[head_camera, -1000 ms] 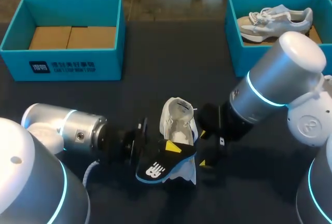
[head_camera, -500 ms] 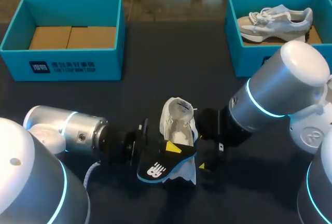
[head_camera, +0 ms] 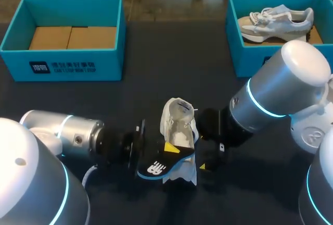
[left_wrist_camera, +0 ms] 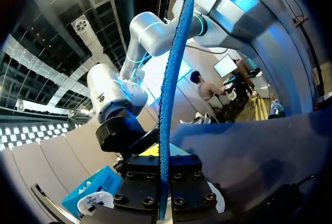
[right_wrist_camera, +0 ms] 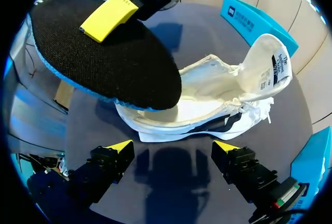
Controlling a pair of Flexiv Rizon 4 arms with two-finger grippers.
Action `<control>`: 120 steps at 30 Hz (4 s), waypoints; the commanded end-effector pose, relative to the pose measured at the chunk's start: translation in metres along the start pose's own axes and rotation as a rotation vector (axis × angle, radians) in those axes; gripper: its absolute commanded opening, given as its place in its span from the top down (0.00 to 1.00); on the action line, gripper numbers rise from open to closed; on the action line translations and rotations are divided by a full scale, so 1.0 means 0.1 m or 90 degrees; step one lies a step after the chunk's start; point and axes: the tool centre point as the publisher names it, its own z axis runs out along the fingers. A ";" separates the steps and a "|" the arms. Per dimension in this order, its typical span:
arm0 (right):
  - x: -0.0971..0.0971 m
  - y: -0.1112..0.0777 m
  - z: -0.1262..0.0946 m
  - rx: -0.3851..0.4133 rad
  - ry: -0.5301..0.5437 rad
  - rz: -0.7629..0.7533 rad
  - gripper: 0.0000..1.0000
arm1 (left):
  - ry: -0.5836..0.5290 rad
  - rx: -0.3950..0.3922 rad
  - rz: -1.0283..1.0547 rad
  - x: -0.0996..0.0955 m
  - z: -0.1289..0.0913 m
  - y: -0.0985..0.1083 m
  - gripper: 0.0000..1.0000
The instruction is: Take the shoe out of the shoebox, open the shoe tongue, remove and reinsert the insole, then place the shoe into the shoebox
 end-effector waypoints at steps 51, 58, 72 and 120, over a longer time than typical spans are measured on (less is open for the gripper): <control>0.01 0.00 0.02 0.000 -0.001 0.000 0.00 | -0.025 -0.075 -0.034 0.04 0.10 0.57 1.00; 0.01 0.00 0.02 0.000 -0.001 0.000 0.00 | -0.042 -0.091 -0.047 0.03 0.05 0.67 1.00; 0.01 0.00 0.02 0.000 -0.001 0.000 0.00 | -0.047 -0.138 -0.057 -0.03 0.07 0.96 1.00; 0.01 0.00 0.02 0.000 -0.001 0.000 0.00 | -0.047 -0.223 -0.022 -0.12 0.11 0.43 0.71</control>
